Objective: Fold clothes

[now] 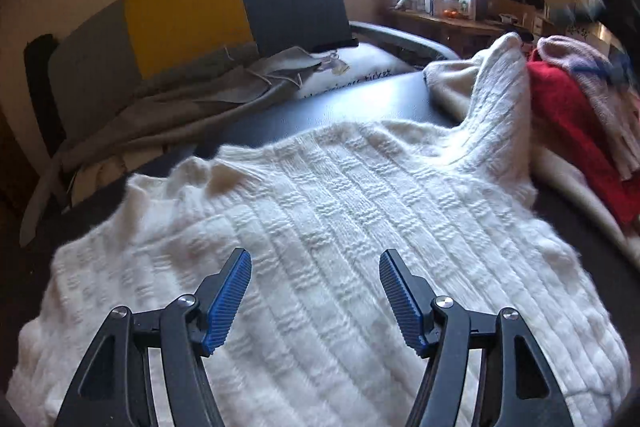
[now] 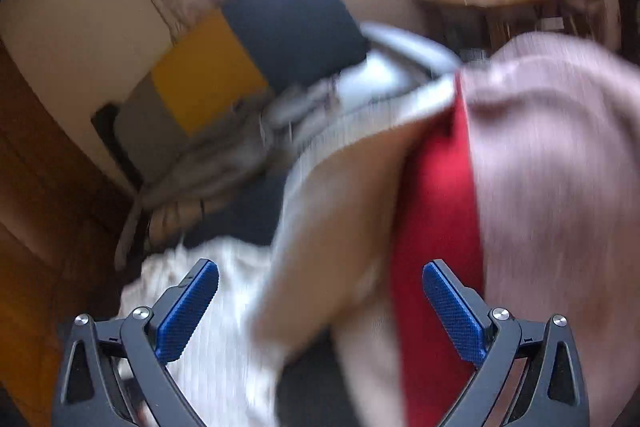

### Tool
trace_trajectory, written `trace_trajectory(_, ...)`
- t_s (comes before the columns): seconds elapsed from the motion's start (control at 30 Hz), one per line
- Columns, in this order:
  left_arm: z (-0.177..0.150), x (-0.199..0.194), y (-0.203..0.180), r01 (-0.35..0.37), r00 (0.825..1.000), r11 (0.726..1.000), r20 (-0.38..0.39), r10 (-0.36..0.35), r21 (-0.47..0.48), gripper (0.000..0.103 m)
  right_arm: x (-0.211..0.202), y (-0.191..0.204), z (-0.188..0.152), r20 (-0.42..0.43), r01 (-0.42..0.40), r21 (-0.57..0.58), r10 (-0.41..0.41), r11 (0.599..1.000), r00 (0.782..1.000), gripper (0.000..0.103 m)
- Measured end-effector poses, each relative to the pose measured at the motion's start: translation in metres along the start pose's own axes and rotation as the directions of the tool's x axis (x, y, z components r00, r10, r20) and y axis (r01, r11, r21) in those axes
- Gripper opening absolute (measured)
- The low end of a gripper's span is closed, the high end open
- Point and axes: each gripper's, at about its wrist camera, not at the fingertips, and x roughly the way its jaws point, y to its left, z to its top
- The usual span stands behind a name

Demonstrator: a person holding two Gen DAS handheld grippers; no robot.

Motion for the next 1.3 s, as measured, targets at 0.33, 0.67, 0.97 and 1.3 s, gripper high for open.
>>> trace_trajectory(0.33,-0.003,0.018,0.011,0.046,0.999,0.994,-0.004,-0.047,-0.101,0.078,0.122,-0.039,0.104,-0.146,0.396,0.077,-0.383,0.915,0.912,0.103)
trace_trajectory(0.67,-0.004,0.022,0.018,0.083,0.997,0.987,0.005,-0.083,-0.141,0.083,0.135,-0.037,0.099,-0.124,0.51,0.013,-0.505,0.86,0.854,0.026)
trace_trajectory(0.97,-0.006,0.022,0.02,0.091,0.996,0.985,0.011,-0.09,-0.15,0.084,0.069,0.018,0.077,-0.001,0.506,-0.178,-0.514,0.844,0.858,0.01)
trace_trajectory(1.3,-0.006,0.02,0.022,0.102,0.995,0.983,0.013,-0.101,-0.156,0.084,-0.104,0.058,-0.005,0.103,0.266,-0.007,-0.264,0.964,0.959,0.008)
